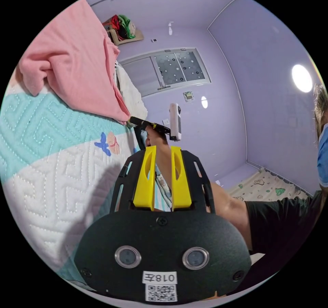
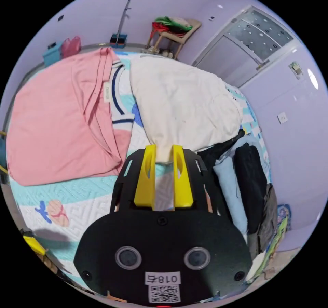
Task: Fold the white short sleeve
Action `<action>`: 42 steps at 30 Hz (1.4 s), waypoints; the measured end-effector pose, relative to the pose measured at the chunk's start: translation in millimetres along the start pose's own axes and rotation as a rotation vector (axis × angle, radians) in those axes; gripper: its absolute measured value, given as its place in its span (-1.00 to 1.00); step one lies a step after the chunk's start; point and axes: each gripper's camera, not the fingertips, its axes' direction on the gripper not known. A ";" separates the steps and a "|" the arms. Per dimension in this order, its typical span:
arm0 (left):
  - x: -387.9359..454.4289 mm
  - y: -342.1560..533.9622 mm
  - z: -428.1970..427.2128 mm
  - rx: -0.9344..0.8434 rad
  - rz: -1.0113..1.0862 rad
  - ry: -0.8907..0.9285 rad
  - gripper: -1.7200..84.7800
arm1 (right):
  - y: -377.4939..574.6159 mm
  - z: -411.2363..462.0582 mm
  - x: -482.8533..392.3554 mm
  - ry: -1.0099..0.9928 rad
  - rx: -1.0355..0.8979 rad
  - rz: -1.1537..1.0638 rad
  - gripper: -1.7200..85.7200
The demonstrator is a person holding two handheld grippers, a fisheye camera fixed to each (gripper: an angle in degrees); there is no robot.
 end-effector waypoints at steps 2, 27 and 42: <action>-5.9 -3.0 -7.0 0.012 -0.009 0.006 -0.80 | 4.0 -12.8 14.2 -0.053 0.068 0.091 -0.89; 102.0 -36.6 36.3 -0.345 0.319 -0.056 -0.75 | 563.0 -334.7 44.0 -0.171 0.099 0.624 -0.78; 192.5 -53.9 204.0 -0.672 0.491 -0.507 -0.60 | 413.9 -192.4 109.8 -0.304 0.098 0.475 -0.67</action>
